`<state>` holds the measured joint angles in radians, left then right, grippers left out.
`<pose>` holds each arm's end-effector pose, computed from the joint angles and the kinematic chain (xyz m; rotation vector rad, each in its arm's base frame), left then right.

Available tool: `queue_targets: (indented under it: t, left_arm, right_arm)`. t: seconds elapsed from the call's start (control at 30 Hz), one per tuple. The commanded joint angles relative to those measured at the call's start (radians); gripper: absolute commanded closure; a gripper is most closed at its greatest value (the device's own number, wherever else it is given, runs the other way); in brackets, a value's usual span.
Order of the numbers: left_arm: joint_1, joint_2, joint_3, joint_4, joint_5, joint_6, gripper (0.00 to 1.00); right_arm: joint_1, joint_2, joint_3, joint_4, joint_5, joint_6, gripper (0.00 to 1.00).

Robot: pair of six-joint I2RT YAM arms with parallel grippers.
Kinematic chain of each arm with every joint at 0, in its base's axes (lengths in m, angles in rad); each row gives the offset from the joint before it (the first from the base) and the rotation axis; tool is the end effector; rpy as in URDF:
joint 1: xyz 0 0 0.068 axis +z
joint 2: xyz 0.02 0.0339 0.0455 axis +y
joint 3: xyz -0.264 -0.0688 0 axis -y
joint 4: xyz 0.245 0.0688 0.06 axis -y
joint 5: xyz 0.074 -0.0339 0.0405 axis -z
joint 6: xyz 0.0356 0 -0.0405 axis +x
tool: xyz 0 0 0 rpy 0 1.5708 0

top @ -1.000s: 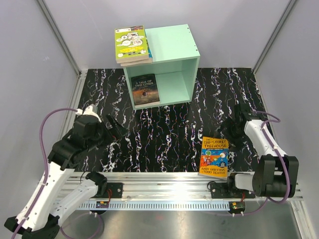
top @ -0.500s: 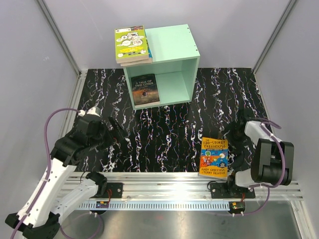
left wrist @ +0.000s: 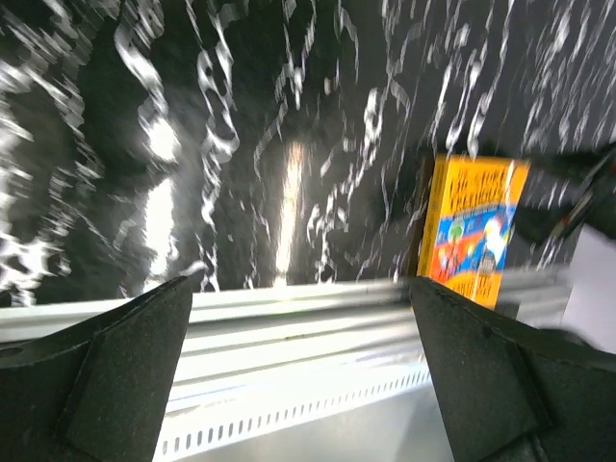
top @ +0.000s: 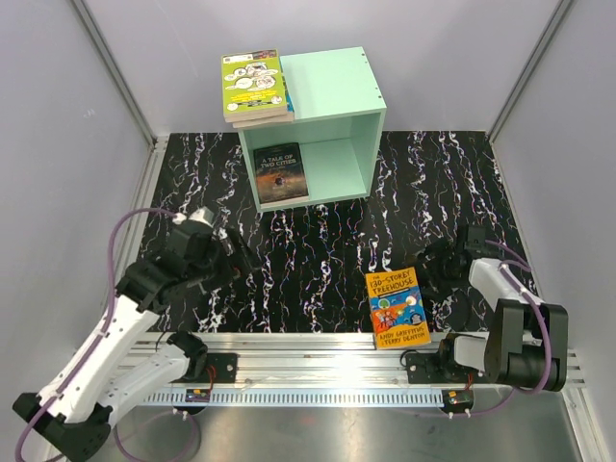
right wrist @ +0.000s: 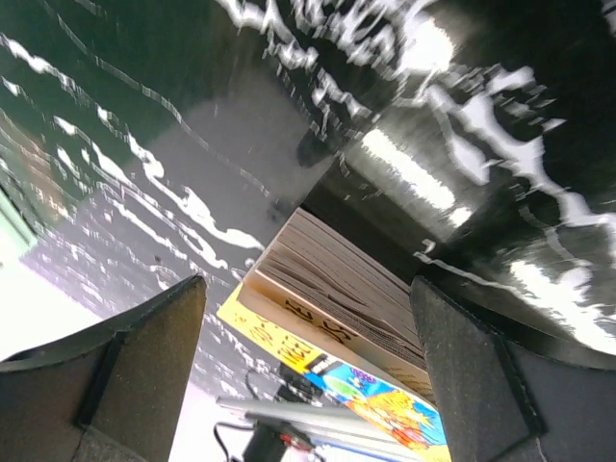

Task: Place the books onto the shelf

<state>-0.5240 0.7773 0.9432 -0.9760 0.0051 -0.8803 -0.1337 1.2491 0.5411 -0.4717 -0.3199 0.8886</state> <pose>0.1204 -0.0698 0.3189 -0.4383 2.4483 -0.6471 0.2024 -0.0159 0.1506 1.3049 2.5113 0.6307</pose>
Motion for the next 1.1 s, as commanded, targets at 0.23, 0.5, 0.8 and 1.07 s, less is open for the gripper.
queue_targets:
  t: [0.23,0.5,0.8,1.07]
  left_arm:
    - [-0.425,0.401,-0.064,0.399,0.067,-0.143,0.01]
    - [-0.531,0.802,0.081,0.643,0.191,-0.181,0.01]
    - [-0.542,0.944,0.083,0.767,0.256,-0.227,0.01]
    - [-0.542,0.915,-0.142,0.927,0.295,-0.322,0.01]
  right_arm:
    - [0.036,-0.046,-0.042,-0.09,-0.07,-0.062,0.03]
    - [0.063,-0.079,-0.093,-0.088,-0.122,-0.036,0.01]
    - [0.299,0.001,-0.05,0.042,-0.145,0.137,0.0]
    - [0.393,0.111,-0.001,0.047,-0.137,0.101,0.0]
